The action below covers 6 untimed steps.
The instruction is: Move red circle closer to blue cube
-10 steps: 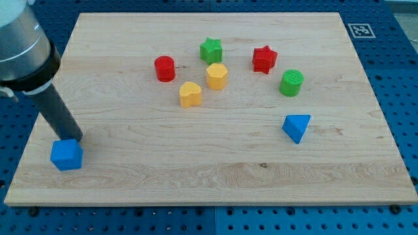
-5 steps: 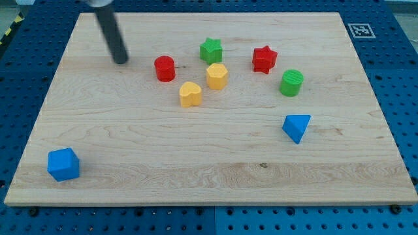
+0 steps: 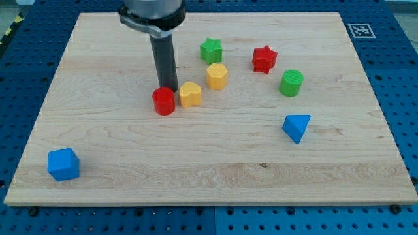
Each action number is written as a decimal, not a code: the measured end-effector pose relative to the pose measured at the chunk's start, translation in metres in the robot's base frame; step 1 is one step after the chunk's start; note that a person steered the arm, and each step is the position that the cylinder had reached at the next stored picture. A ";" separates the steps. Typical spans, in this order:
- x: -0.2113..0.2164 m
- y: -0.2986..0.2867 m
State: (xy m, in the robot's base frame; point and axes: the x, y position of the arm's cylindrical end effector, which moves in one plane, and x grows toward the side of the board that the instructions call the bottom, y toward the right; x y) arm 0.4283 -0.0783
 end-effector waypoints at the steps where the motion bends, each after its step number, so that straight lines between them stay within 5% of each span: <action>1: 0.037 0.005; 4: 0.124 0.012; 6: 0.118 0.025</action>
State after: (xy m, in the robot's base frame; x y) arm 0.5463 -0.0535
